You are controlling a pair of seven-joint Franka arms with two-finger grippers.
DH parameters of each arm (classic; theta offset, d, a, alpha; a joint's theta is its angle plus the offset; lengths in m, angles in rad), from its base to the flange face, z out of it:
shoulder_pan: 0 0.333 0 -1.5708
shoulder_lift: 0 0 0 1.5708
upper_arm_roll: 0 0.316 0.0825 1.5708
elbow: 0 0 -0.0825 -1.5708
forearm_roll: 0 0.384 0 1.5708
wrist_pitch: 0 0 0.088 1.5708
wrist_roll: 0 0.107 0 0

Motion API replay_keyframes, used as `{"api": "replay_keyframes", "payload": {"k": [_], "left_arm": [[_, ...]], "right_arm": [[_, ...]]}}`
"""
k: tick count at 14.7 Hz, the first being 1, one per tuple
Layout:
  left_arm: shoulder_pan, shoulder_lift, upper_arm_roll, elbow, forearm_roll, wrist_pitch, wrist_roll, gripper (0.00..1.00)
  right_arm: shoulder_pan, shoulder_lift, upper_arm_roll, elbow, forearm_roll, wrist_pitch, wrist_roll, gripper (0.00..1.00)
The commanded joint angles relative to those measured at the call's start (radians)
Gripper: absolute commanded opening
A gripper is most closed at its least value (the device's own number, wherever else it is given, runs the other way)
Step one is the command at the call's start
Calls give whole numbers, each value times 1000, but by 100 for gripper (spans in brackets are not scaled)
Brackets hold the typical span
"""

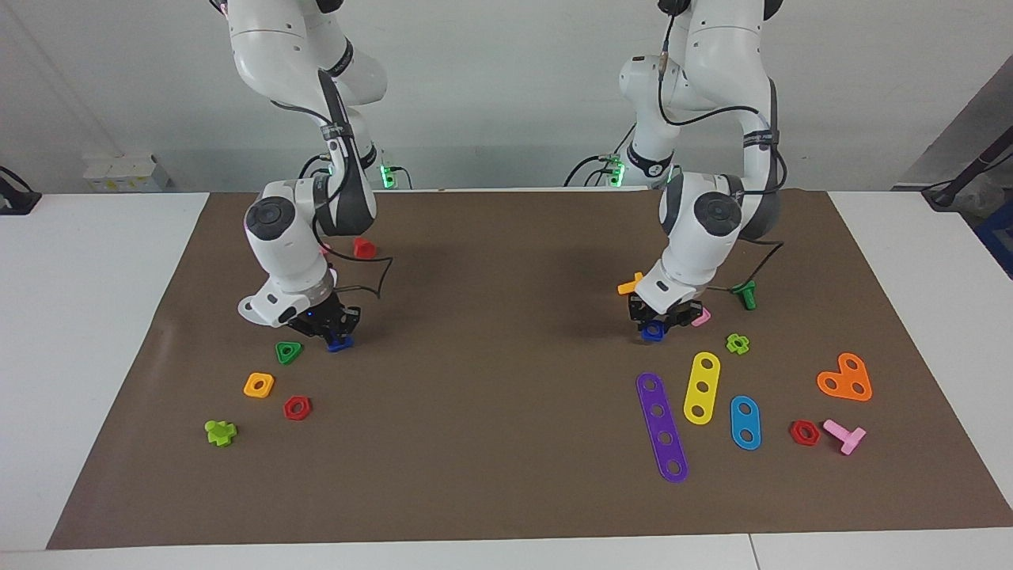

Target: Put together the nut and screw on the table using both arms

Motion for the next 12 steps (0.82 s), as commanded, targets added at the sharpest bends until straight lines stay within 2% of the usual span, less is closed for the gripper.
{"api": "replay_keyframes", "payload": {"k": [1, 3, 5, 7, 9, 12], "left_arm": [[33, -21, 7, 141, -5, -221, -105, 0], [54, -29, 7, 198, -2, -310, -113, 0], [64, -41, 6, 219, -2, -342, -113, 0], [62, -46, 4, 222, -8, -332, -128, 0], [48, -44, -1, 220, -25, -304, -188, 0], [15, -43, -8, 202, -34, -228, -309, 0]], "right_arm": [[90, -8, 1, 28, 8, -5, 131, 0], [165, 19, 1, 72, 5, -7, 248, 0], [243, 70, 1, 129, 0, -7, 384, 0], [331, 161, -2, 233, -35, -28, 537, 0], [377, 238, 1, 339, -119, -71, 686, 0], [418, 243, 4, 353, -120, -73, 743, 0]]}}
